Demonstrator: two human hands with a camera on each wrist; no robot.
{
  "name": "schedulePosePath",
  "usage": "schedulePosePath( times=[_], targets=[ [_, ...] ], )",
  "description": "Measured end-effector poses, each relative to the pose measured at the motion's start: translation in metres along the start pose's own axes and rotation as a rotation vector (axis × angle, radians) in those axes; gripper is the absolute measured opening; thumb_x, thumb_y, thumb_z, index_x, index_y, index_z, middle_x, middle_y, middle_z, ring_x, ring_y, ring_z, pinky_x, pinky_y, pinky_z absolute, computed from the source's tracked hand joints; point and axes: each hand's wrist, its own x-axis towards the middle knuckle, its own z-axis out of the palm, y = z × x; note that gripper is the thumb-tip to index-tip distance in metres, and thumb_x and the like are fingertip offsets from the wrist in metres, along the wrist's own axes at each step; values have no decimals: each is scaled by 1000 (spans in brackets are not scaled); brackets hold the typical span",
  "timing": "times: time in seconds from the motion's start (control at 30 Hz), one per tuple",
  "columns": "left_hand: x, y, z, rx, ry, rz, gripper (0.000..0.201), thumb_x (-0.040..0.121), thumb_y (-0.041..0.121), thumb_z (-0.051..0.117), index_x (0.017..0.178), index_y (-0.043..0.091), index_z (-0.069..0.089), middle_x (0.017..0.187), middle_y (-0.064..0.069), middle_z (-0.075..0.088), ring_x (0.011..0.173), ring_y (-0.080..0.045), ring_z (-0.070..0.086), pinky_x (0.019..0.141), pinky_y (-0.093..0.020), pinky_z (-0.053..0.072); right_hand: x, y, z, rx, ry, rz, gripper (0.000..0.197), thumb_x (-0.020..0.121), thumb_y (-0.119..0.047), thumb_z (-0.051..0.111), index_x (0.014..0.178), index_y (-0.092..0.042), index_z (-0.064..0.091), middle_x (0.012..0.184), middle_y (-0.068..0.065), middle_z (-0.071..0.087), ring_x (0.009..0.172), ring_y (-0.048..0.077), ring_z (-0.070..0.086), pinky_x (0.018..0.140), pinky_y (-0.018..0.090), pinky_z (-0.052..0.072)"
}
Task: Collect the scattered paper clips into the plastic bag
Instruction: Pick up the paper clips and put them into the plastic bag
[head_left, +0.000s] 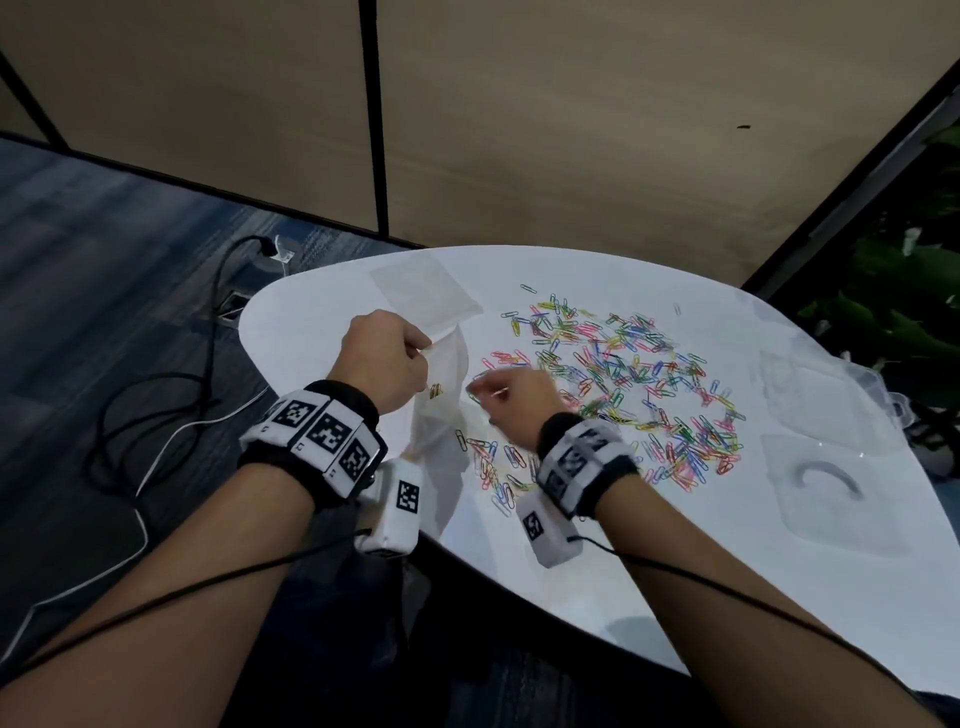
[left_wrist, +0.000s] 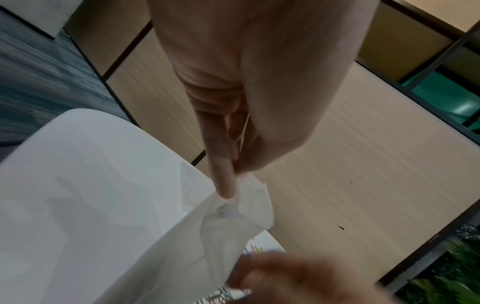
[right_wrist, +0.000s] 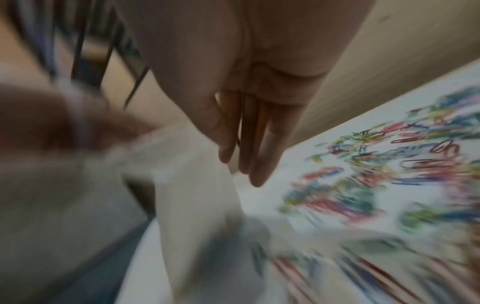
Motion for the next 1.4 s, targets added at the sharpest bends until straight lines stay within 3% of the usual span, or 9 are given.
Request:
schedulePosePath(
  times=[0.17, 0.43, 0.53, 0.63, 0.77, 0.87, 1.13, 1.3, 1.4],
  targets=[
    [-2, 1, -1, 24, -6, 1, 27, 85, 4, 62, 105, 9, 78, 88, -9, 77, 85, -27, 75, 93, -36, 59, -17, 29, 55, -718, -401, -257, 45, 95, -18, 49, 138, -3, 47, 146, 16, 40, 125, 33, 51, 102, 41, 47],
    [-7, 13, 4, 63, -60, 40, 30, 88, 2, 58, 111, 9, 76, 99, -12, 76, 91, -31, 74, 93, -39, 58, -49, 89, 39, -1033, -328, -451, 52, 92, -1, 48, 141, -13, 41, 149, 18, 37, 123, 46, 47, 94, 57, 47],
    [-12, 21, 10, 87, -89, 59, 29, 89, 2, 58, 110, 9, 77, 101, -11, 76, 92, -31, 74, 93, -38, 58, -43, 80, 35, -957, -329, -448, 32, 93, 0, 44, 122, -1, 56, 126, 21, 54, 105, 37, 57, 79, 43, 50],
    [-15, 25, 14, 108, -119, 58, 29, 89, 1, 59, 110, 10, 77, 99, -10, 76, 92, -30, 73, 94, -38, 57, -30, 77, 34, -837, -276, -337, 21, 94, -6, 52, 106, -2, 70, 108, 16, 64, 99, 32, 62, 82, 38, 51],
    [-13, 25, 16, 113, -131, 51, 31, 89, 4, 59, 114, 10, 75, 103, -10, 75, 95, -29, 72, 97, -38, 56, -15, 77, 14, -382, -10, 59, 14, 86, -9, 67, 94, -11, 79, 92, 6, 75, 86, 21, 70, 84, 26, 55],
    [-10, 26, 18, 118, -145, 47, 31, 87, 3, 61, 113, 11, 76, 104, -9, 75, 97, -27, 72, 96, -37, 56, -11, 77, -7, 108, 93, 300, 6, 81, -8, 76, 86, -10, 79, 75, 8, 76, 68, 20, 72, 75, 32, 62],
    [-11, 28, 21, 114, -154, 57, 30, 89, 5, 59, 113, 10, 75, 103, -9, 76, 94, -28, 73, 96, -38, 56, -12, 0, -51, 1152, 26, 274, 22, 84, 5, 69, 106, 5, 68, 101, 19, 74, 90, 24, 73, 81, 27, 60],
    [-13, 27, 21, 56, -163, 48, 26, 87, 5, 60, 107, 9, 77, 83, -9, 79, 80, -16, 74, 86, -30, 58, -8, -15, -18, 933, 43, 287, 9, 81, 2, 73, 90, 3, 72, 94, 18, 73, 78, 23, 72, 81, 30, 61],
    [-15, 27, 19, 18, -158, 41, 26, 87, 2, 60, 108, 6, 75, 83, -12, 79, 83, -19, 75, 89, -34, 59, -3, -12, -4, 593, 123, 237, 7, 64, -12, 77, 67, -18, 78, 82, 13, 76, 81, 28, 74, 85, 44, 60]
  ],
)
